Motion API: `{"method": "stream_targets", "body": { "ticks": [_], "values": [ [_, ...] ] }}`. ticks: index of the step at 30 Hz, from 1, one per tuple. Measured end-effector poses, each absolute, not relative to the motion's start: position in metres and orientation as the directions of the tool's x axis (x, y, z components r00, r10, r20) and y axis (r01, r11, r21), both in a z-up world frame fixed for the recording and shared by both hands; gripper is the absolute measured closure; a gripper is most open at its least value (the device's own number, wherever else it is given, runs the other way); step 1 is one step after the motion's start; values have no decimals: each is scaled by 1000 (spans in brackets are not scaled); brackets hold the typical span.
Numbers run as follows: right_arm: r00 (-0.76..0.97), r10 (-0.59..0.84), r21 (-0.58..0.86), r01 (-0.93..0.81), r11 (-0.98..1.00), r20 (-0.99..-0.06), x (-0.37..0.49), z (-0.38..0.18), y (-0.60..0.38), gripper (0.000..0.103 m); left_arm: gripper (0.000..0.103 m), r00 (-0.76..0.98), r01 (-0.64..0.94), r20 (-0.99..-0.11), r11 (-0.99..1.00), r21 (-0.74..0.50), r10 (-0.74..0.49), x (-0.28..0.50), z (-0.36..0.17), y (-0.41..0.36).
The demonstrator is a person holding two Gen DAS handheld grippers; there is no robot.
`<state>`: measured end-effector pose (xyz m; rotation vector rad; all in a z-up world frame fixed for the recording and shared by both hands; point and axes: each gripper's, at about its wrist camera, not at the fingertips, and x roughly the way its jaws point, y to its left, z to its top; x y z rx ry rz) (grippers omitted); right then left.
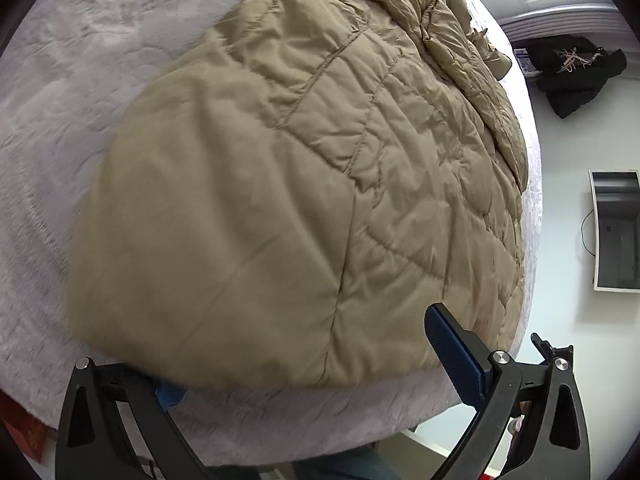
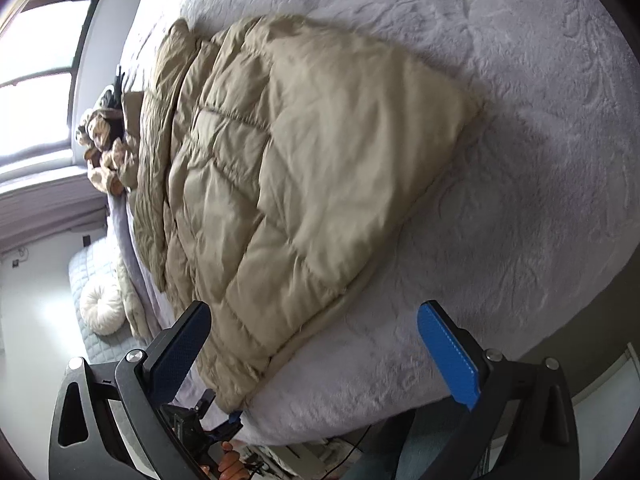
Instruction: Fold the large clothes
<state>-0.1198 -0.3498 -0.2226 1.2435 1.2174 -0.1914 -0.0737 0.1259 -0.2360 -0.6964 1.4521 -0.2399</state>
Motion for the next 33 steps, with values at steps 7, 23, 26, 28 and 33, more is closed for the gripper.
{"method": "stream_targets", "body": {
  "ticks": [7,23,26,28,33],
  "values": [
    [511,486,678,682,273,-709,-109,-244,-358,0,2,151,-284,-837,788,-546,-526,-59,-242,114],
    [552,553,748,627,218,-624,-75,-224,-361,94,90,361,-195,-719,706,-681,-594,-13,-142,126],
    [559,565,783,545,301,-607,-48,-186,-364,95,90,411,-141,-701,719,-681,-583,13,-110,129],
    [561,569,797,478,370,-600,-20,-158,-366,95,90,440,-109,-691,730,-675,-573,31,-93,131],
    [569,573,801,326,502,-590,61,-106,-370,95,90,509,-61,-677,763,-644,-531,100,-57,124]
  ]
}}
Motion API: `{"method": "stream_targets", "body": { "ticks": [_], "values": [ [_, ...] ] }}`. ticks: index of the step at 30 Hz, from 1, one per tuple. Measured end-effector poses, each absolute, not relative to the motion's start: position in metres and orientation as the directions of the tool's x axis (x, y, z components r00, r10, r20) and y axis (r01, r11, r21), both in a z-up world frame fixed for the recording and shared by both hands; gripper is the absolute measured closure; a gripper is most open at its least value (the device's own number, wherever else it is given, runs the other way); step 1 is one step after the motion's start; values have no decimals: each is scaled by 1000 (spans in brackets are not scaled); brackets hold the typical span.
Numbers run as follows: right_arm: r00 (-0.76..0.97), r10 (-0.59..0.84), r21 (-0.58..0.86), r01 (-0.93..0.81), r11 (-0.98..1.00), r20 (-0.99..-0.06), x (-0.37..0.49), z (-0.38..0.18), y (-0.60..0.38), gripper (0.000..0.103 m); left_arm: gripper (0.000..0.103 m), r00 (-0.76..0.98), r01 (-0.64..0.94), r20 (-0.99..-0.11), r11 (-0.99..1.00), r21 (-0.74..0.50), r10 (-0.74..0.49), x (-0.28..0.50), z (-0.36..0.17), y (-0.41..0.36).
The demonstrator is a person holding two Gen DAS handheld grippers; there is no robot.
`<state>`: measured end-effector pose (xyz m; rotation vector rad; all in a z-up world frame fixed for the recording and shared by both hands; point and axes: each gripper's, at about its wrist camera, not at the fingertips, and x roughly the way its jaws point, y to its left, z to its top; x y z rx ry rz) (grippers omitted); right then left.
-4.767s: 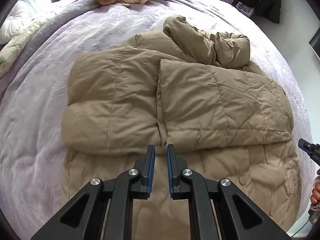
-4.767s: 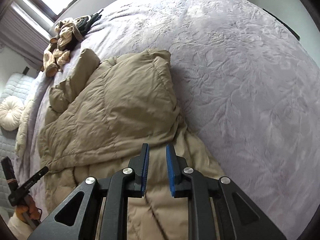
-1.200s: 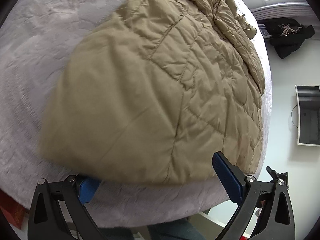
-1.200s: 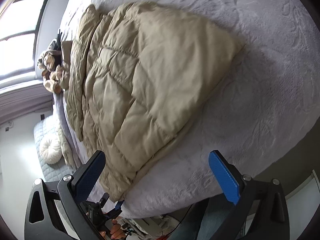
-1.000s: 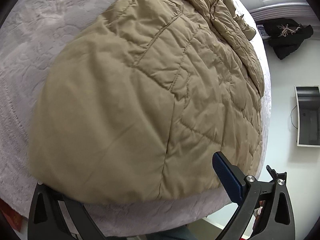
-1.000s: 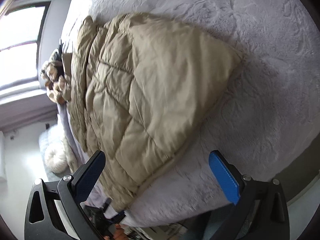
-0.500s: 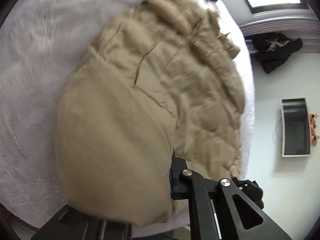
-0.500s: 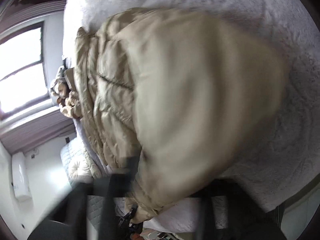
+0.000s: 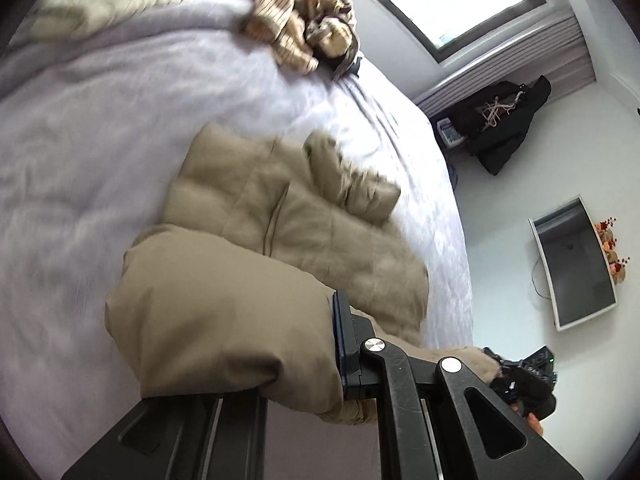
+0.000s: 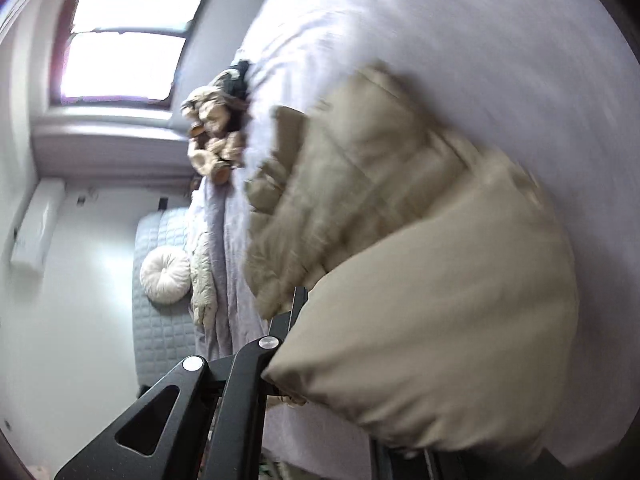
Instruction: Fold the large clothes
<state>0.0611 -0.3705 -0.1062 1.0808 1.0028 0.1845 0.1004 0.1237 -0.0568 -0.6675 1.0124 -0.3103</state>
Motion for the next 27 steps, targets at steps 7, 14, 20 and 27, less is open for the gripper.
{"method": "stream_targets", "body": {
  "ticks": [7,14,20,27],
  "values": [
    [547,603,798,233,556,-580,171,-91,-381,95,90,520,-66,-715,812,-580,-468,181,-55,112],
    [466,614,765,284,578,-637,258,-134,-379,95,90,435,-135,-785,830,-541,-441,244,-123,112],
    [443,583,728,325,603,-681,293,-172,-376,94,85,367,-103,-824,862,-496,-431,276,-153,107],
    [446,556,711,374,596,-701,303,-181,-372,91,14,364,-3,-848,910,-415,-386,271,-120,109]
  ]
}}
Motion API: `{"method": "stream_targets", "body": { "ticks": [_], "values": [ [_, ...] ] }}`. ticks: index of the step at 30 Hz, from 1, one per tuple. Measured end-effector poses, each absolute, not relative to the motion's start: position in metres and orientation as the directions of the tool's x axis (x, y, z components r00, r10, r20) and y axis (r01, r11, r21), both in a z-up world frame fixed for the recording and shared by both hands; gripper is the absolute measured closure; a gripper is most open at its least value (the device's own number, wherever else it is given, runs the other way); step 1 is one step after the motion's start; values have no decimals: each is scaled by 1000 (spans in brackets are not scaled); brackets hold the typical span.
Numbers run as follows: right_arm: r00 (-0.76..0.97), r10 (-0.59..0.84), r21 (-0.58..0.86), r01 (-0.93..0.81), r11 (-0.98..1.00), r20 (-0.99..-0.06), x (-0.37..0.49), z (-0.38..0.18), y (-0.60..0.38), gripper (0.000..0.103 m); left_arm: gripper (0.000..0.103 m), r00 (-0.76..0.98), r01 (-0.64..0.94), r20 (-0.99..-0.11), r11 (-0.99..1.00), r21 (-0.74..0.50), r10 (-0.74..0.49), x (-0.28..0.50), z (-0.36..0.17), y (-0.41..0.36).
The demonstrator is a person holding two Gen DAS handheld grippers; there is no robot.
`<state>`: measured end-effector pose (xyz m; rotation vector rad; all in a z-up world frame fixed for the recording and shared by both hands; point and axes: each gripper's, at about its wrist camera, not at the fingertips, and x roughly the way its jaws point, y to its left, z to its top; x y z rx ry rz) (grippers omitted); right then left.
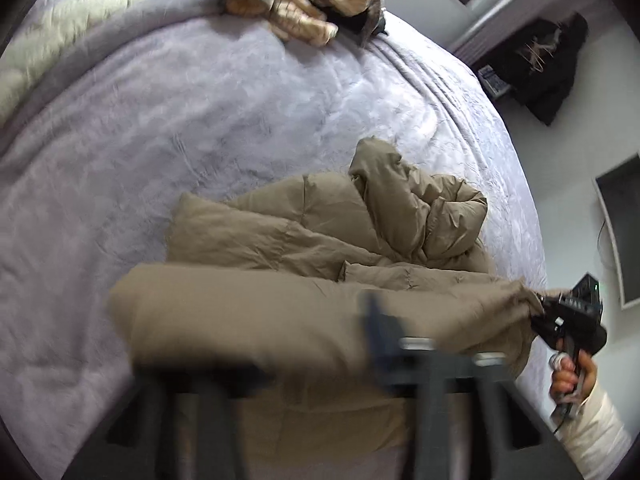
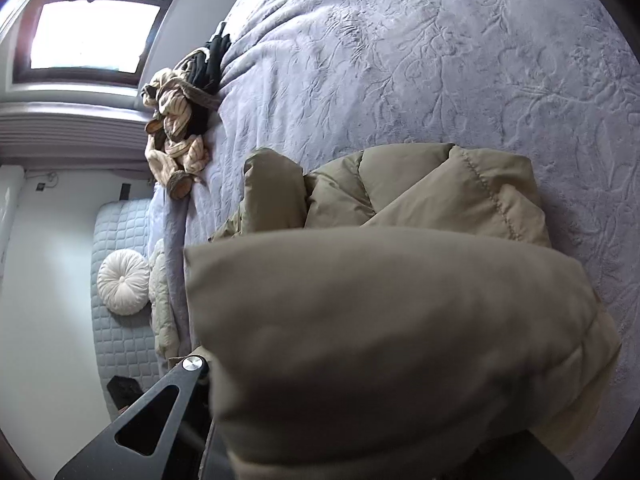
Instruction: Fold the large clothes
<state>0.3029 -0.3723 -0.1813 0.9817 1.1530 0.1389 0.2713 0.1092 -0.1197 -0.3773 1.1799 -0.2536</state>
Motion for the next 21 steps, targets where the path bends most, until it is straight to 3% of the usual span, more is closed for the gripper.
{"method": "stream_targets", "body": {
  "ticks": [1,4,6,8,9,10,12,13,14,15,16,21],
  "values": [
    [443,553,707,377,599,-705,303,-181,-372,91,4,387,3,-852,925,-380,-351,268,-111,111],
    [430,546,693,379,613,-719,305,-176,-370,83,1,415,51,-863,955,-294,-288,265,-92,115],
    [424,543,686,370,627,-725,307,-170,-368,70,1,446,54,-864,971,-235,-234,263,-84,119],
    [435,541,687,337,644,-720,309,-158,-365,41,1,472,47,-859,979,-198,-197,262,-83,121],
    [447,537,687,308,658,-715,309,-148,-364,37,3,478,36,-859,981,-191,-185,260,-86,122],
    [455,537,685,272,676,-710,309,-139,-362,37,7,480,28,-859,981,-191,-181,260,-88,122],
    [462,511,647,203,735,-725,307,-121,-356,37,34,459,6,-873,983,-182,-164,260,-103,120],
    [460,477,605,182,775,-749,305,-114,-354,42,43,451,6,-877,984,-181,-164,259,-109,118],
    [456,443,564,170,808,-772,303,-110,-352,58,60,439,17,-881,982,-189,-177,260,-119,116],
    [446,389,494,145,857,-806,299,-108,-350,69,66,431,25,-884,982,-190,-182,260,-125,111],
    [431,346,436,127,891,-833,297,-109,-349,81,66,427,35,-886,983,-180,-178,260,-132,107],
    [403,189,262,135,956,-896,291,-123,-363,83,66,462,59,-882,996,-71,-90,274,-148,95]
  ]
}}
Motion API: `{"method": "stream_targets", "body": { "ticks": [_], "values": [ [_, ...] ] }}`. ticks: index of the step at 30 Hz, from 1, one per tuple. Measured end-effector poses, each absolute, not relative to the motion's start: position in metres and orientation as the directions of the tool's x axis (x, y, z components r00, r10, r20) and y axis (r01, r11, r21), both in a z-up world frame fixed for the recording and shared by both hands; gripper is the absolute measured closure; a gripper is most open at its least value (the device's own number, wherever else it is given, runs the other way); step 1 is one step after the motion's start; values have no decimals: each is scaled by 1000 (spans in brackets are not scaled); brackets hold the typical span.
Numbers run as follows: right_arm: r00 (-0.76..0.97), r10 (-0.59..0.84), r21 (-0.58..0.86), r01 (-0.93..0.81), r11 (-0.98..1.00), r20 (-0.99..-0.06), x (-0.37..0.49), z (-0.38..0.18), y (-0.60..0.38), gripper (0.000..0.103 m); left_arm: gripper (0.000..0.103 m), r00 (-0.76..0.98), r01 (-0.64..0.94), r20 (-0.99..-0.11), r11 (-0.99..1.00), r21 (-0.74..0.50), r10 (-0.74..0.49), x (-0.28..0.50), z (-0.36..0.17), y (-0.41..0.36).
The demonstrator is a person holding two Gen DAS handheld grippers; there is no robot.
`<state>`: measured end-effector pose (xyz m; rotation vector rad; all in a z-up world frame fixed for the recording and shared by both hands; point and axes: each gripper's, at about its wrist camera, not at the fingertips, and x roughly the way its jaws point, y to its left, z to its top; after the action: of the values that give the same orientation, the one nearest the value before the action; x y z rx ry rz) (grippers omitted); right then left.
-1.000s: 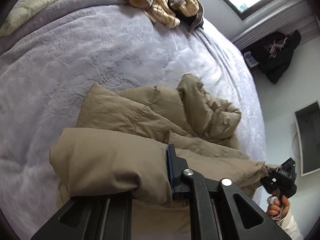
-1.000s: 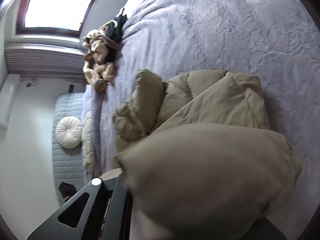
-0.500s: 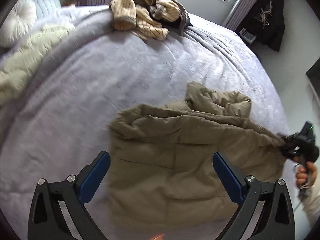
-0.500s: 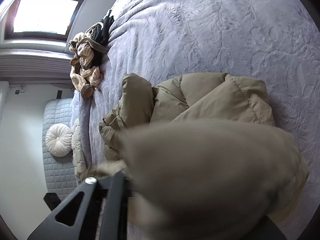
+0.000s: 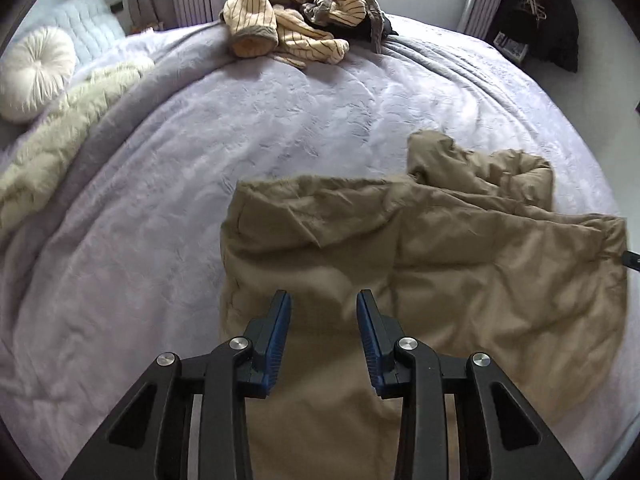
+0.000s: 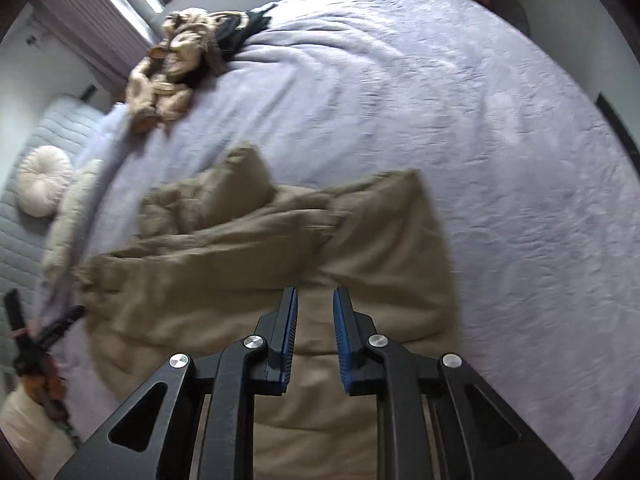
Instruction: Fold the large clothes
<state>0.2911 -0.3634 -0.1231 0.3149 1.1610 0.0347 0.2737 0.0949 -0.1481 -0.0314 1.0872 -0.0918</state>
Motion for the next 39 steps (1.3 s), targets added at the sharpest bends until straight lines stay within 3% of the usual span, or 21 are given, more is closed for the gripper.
{"method": "stream_targets", "body": {
  "ticks": [5,18,23,26,28,31,34,39],
  "values": [
    [378,174,275,231,933,-909,304,-151,-392,83,66,445,31,-895,1000,2,-12,319,-180,94],
    [352,86,222,366,904,-932,367,-235,-414,87,65,430,-42,-902,999,24,40,378,-247,94],
    [341,42,167,347,923,-939,370,-236,-406,87,65,426,-82,-905,997,-14,22,379,-232,110],
    [334,41,160,335,929,-942,372,-235,-406,87,65,396,-84,-916,996,29,61,382,-240,116],
    [341,42,166,344,924,-939,371,-238,-407,87,58,376,-105,-925,994,19,57,385,-248,121],
    [343,22,151,353,924,-939,371,-237,-405,87,58,370,-191,-927,982,-8,65,390,-245,133],
    [346,20,155,368,917,-938,370,-228,-406,84,58,391,-292,-916,956,-30,91,385,-225,150],
    [391,27,180,359,916,-920,355,-196,-405,82,58,379,-242,-923,970,-27,69,351,-189,153]
  ]
}}
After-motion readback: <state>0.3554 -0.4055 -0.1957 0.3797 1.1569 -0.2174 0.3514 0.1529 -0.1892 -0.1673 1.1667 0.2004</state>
